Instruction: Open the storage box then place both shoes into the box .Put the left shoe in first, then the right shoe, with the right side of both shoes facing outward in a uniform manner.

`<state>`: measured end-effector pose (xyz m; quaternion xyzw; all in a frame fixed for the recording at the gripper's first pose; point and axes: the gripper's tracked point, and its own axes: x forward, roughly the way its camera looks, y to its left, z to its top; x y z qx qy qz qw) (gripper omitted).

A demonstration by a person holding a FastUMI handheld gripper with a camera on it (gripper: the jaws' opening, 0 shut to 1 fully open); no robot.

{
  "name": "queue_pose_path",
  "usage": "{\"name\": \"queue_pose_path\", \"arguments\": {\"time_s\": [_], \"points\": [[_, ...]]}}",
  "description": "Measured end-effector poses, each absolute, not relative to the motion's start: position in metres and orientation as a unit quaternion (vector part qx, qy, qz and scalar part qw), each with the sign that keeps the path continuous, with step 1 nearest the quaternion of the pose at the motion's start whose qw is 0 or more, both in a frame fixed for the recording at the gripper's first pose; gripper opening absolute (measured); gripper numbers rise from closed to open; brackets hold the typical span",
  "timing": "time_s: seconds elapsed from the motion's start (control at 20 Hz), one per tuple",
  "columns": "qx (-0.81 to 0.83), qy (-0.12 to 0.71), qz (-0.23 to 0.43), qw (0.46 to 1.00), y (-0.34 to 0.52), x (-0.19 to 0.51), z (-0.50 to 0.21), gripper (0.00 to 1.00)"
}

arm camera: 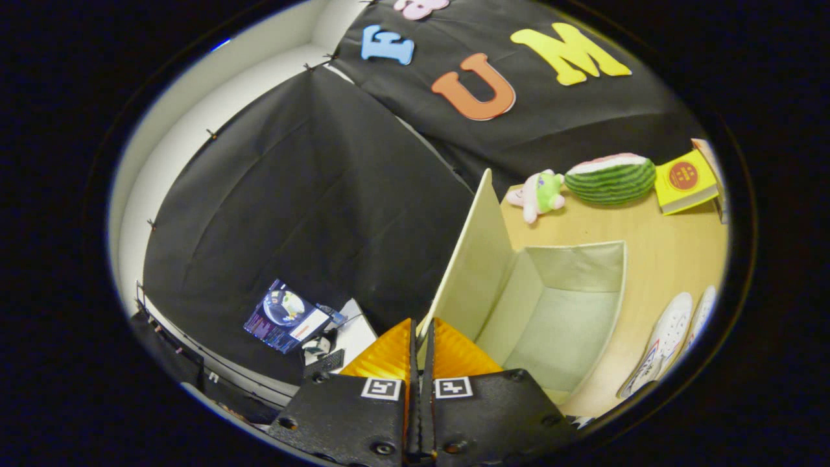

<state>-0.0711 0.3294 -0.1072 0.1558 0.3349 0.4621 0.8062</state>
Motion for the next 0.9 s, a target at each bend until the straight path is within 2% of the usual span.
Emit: {"name": "queue_pose_path", "arguments": {"time_s": [0.15, 0.2, 0.3, 0.5, 0.65, 0.9], "points": [[0.130, 0.315, 0.471, 0.814, 0.360, -0.069, -0.102, 0.10], [0.120, 0.305, 0.477, 0.815, 0.369, -0.071, -0.100, 0.19], [0.104, 0.287, 0.471, 0.828, 0.375, -0.066, -0.095, 0.50], [0.107, 0.276, 0.445, 0.845, 0.373, -0.058, -0.092, 0.80], [0.097, 0.259, 0.393, 0.877, 0.350, -0.039, -0.089, 0.80], [0.047, 0.204, 0.291, 0.934, 0.286, -0.016, -0.074, 0.90]]}}
